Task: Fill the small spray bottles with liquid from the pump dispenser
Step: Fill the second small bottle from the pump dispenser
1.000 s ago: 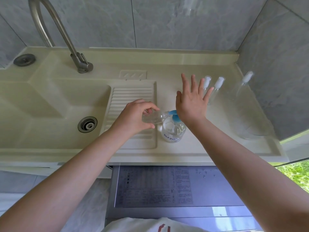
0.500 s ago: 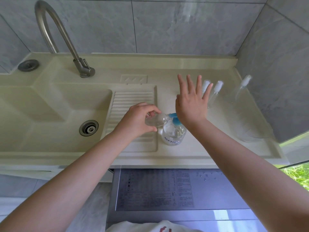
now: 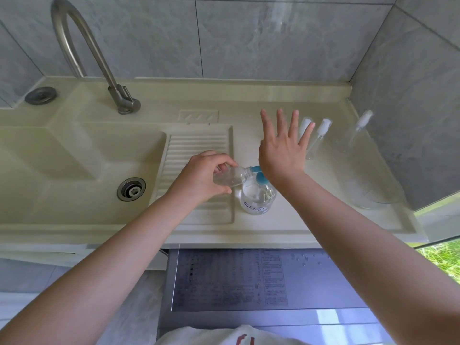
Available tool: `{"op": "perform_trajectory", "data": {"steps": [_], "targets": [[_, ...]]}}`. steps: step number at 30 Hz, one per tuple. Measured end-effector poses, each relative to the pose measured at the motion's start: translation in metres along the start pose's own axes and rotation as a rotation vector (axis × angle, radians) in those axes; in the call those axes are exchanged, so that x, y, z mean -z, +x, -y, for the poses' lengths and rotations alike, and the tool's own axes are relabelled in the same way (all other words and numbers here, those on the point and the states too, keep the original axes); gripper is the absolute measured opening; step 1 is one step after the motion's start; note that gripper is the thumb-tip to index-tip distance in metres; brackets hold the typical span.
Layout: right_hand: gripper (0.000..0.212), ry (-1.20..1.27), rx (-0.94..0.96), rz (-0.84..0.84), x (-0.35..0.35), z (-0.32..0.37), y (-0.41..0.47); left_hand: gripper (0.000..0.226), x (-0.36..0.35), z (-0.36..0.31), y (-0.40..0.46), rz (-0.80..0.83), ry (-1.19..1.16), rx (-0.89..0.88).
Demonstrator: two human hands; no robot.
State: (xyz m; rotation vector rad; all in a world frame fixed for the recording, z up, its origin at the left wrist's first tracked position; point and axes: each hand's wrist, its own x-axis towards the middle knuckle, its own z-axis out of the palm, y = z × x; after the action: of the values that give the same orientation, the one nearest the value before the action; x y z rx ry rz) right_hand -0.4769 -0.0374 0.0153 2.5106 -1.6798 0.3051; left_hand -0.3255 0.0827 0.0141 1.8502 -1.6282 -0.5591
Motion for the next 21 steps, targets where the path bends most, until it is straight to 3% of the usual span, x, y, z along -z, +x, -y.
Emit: {"op": "perform_trajectory", "data": {"steps": [5,11,16,21], "targets": [[0.064,0.109,-0.074,0.082,-0.011,-0.002,-0.006,0.058,-0.001,-0.001,0.001,0.010,0.007,-0.003],[0.067,-0.016,0.000,-0.051,-0.001,-0.011,-0.002,0.057,-0.001,-0.002,0.001,0.011,0.005,0.002],[0.065,0.064,-0.092,0.177,-0.009,-0.010,-0.004,0.058,-0.002,-0.002,0.002,0.021,0.016,0.008],[0.070,-0.048,-0.030,0.021,-0.004,-0.014,-0.001,0.057,-0.001,-0.003,0.002,0.024,0.018,0.012]]}}
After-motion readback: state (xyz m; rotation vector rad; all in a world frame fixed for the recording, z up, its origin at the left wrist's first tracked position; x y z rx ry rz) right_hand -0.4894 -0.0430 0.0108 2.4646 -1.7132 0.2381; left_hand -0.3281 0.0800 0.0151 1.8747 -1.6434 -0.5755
